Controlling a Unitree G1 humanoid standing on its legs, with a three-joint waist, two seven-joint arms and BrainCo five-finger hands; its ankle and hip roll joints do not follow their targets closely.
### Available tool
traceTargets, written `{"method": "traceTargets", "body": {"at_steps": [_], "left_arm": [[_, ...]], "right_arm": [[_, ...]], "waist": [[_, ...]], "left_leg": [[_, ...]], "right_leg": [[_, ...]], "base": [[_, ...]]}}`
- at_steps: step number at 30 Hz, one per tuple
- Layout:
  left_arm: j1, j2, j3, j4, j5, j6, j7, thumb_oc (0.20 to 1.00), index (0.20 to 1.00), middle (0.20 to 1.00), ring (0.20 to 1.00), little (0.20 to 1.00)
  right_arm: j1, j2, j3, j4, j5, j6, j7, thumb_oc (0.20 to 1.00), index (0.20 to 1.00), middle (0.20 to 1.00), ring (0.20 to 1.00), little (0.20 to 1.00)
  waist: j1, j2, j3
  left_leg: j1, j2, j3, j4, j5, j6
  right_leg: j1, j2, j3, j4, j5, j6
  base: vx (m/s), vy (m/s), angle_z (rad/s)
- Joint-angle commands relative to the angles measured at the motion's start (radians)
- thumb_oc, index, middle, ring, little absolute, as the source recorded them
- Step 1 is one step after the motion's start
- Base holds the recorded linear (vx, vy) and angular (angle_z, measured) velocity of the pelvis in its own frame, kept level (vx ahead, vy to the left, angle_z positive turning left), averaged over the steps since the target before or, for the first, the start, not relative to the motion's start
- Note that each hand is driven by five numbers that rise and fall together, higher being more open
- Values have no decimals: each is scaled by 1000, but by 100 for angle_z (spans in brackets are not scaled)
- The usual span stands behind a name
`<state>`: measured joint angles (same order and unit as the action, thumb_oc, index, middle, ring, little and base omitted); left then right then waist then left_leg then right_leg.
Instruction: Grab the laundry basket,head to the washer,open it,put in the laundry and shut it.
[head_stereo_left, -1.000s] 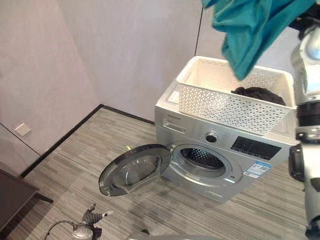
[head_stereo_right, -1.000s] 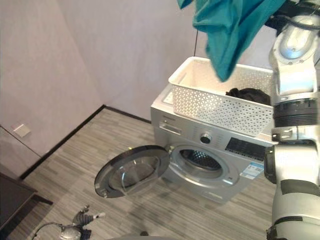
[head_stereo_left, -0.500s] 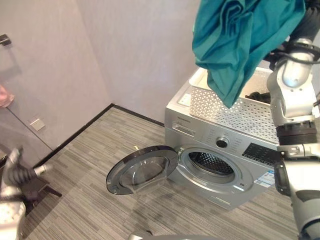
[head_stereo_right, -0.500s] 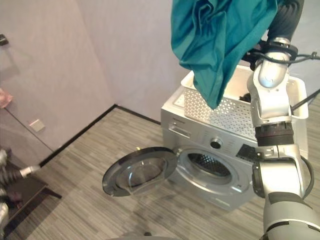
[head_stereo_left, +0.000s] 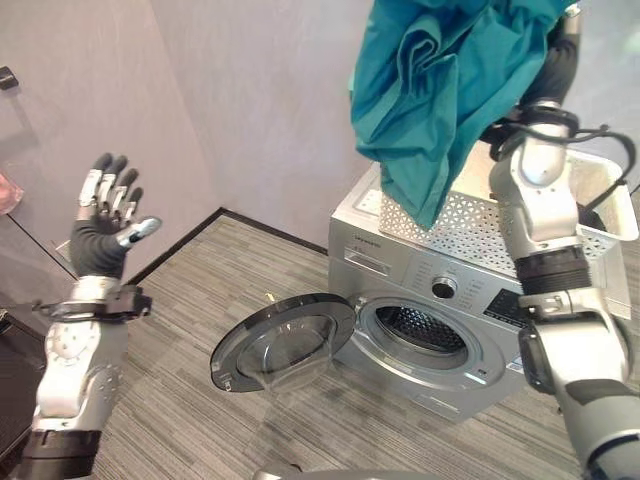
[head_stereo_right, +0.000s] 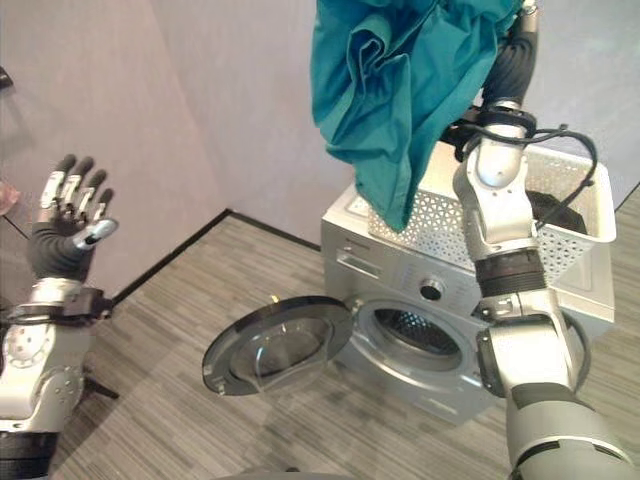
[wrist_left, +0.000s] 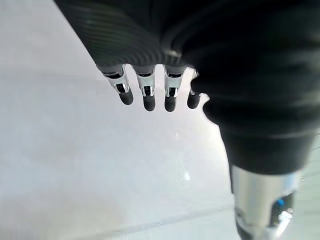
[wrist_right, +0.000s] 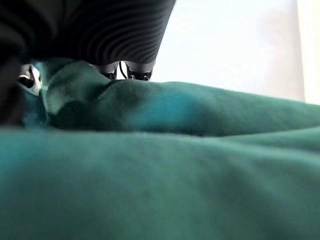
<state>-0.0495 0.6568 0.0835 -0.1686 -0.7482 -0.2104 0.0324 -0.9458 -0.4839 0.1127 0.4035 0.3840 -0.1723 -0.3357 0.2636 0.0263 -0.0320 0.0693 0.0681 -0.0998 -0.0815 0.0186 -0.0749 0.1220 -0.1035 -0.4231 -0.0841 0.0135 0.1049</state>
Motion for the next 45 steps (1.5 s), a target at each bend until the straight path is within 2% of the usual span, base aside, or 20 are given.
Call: {"method": "traceTargets", "body": {"at_steps": [1,2,3,6,15,25,45], "left_arm": [[-97,41,-64,-76,-119,-67,-17,1000,1000,1000,1000,1000],[-122,34,-99,-89,-137,-64,-25,1000,1000,1000,1000,1000],[-183,20,-185,-115,-158,-56,-31,1000,1000,1000,1000,1000],[-275,19,-280,-134,-145,-49,-24,1000,1000,1000,1000,1000],[-491,-17,-442,-128,-138,-53,13,1000,1000,1000,1000,1000],[-605,-47,-511,-110,-142,-61,41,1000,1000,1000,1000,1000],[-667,-49,-634,-144,-175,-26,-13,1000,1000,1000,1000,1000]], "right_arm": [[-124,30,55,-3,55,-47,3,200,200,200,200,200],[-129,42,62,3,60,-46,4,200,200,200,200,200],[-140,74,82,31,83,-45,6,200,200,200,200,200],[-149,112,109,45,122,-45,6,200,200,200,200,200],[-163,180,169,37,159,-44,14,200,200,200,200,200],[-155,222,206,9,179,-47,22,200,200,200,200,200],[-203,280,289,88,296,-49,93,200,200,200,200,200]], "waist": [[-3,-99,-61],[-5,-99,-61],[-11,-101,-60],[-17,-104,-56],[-32,-107,-54],[-41,-100,-52],[-59,-94,-57]], "left_leg": [[-58,3,-8,-3,11,13],[-59,3,-9,-3,11,13],[-59,3,-11,-3,11,14],[-56,3,-10,-4,10,15],[-53,3,-2,-3,5,19],[-52,10,9,-3,8,18],[-53,18,28,-4,13,12]], "right_leg": [[3,-89,61,-3,29,46],[3,-88,61,-3,29,45],[2,-87,63,-3,31,45],[3,-86,64,-3,32,44],[-2,-83,77,-3,31,43],[-11,-76,89,-3,29,40],[-24,-65,104,-3,31,37]], "base": [[0,0,0],[0,0,0],[0,0,0],[0,0,0],[0,0,0],[2,-7,-3],[0,-3,-2]]}}
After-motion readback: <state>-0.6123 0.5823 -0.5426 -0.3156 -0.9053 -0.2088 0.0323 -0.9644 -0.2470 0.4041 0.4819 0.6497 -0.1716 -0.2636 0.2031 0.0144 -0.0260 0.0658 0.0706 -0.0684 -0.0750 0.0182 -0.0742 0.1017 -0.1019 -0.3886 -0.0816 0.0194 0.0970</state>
